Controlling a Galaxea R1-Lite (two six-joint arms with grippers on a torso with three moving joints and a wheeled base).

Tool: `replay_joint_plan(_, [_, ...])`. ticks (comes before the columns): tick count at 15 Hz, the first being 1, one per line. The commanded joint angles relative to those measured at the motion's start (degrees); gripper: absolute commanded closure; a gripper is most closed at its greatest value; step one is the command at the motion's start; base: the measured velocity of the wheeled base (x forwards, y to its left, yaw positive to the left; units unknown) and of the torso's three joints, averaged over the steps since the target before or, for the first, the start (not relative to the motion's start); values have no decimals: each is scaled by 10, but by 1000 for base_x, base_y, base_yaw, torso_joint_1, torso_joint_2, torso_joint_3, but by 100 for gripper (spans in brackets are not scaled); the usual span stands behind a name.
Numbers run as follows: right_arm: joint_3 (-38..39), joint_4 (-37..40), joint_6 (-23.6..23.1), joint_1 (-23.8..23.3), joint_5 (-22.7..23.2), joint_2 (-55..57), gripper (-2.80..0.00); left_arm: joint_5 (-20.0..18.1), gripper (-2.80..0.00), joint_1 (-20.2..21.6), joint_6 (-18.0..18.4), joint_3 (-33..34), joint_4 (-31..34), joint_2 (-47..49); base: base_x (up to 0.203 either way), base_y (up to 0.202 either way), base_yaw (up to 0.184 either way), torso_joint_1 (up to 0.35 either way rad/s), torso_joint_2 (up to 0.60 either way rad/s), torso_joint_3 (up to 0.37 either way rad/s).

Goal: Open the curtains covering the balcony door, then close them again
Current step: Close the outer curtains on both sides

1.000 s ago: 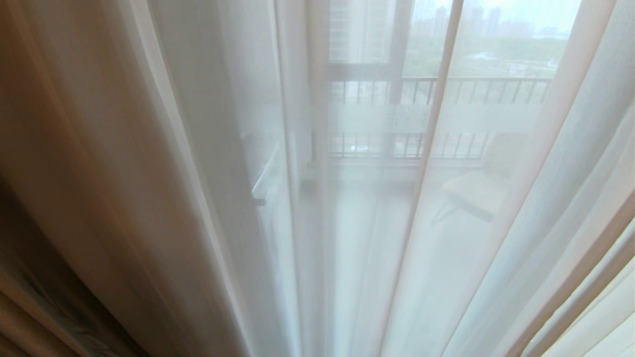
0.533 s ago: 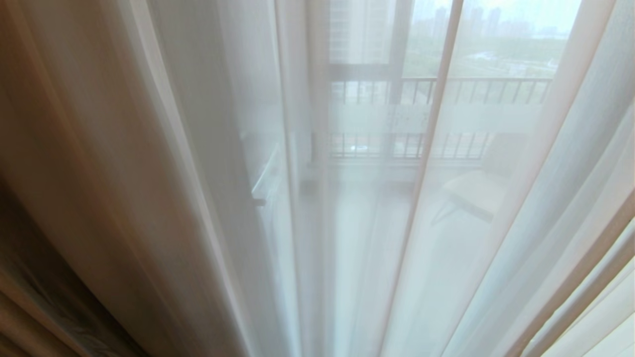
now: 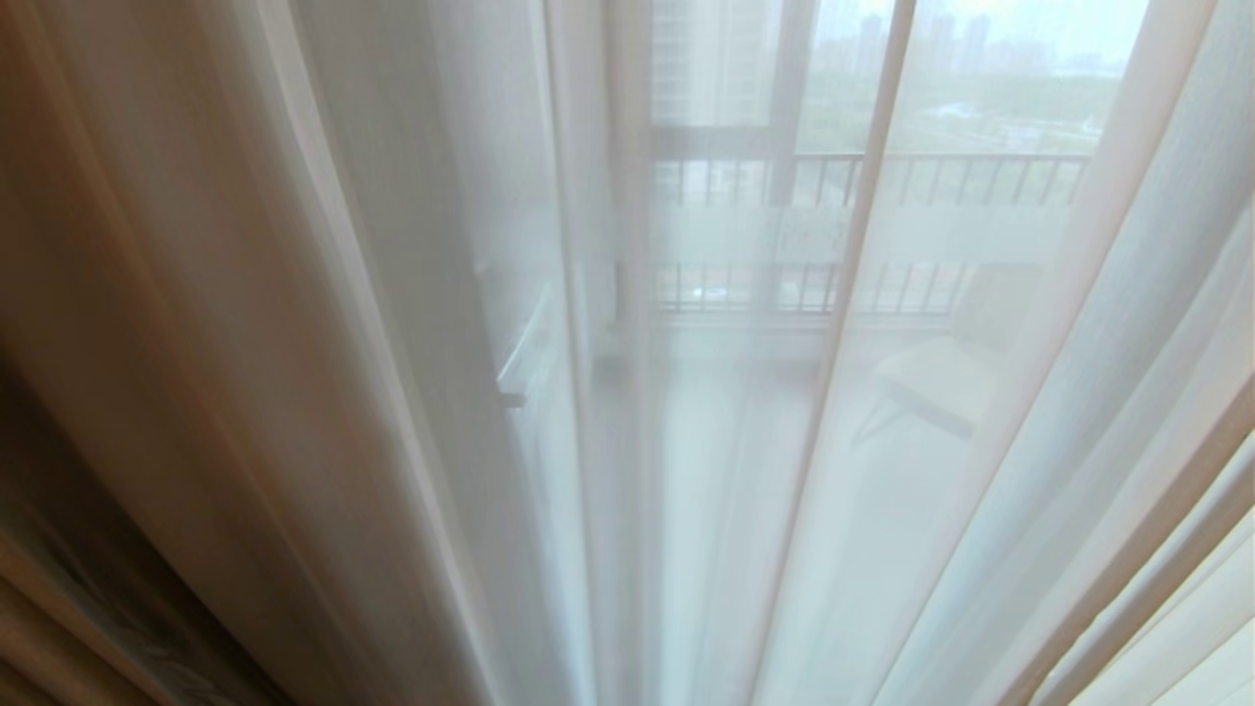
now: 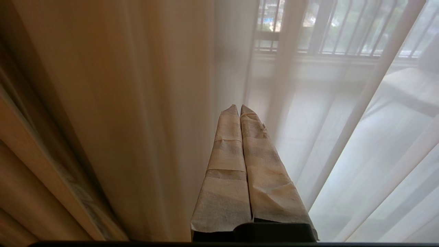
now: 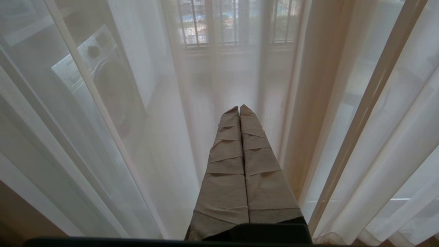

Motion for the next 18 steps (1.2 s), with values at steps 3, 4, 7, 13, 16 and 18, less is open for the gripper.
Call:
replay_joint_plan(3, [0,0,0,0,0,0,0,15,0,0,-4,-79,26,2,0,0,0,0,0,0])
replay_joint_plan(4, [0,0,0,0,0,0,0,24,0,0,-4,-103,26,8,0,0,0,0,0,0])
replay_joint_plan(7, [0,0,0,0,0,0,0,61,0,0,-4,-178,26,85,0,0,0,0,0,0])
replay_joint_plan(13, [0,0,0,0,0,1,0,246,0,0,-4,-353,24,264,0,0,0,0,0,0])
replay_joint_plan(16, [0,0,0,-1,0,0,0,391,0,1,-4,-409,25,350,0,0,0,0,0,0])
replay_joint_plan(18, [0,0,0,0,0,0,0,494,0,6,-4,-438,25,408,0,0,0,0,0,0])
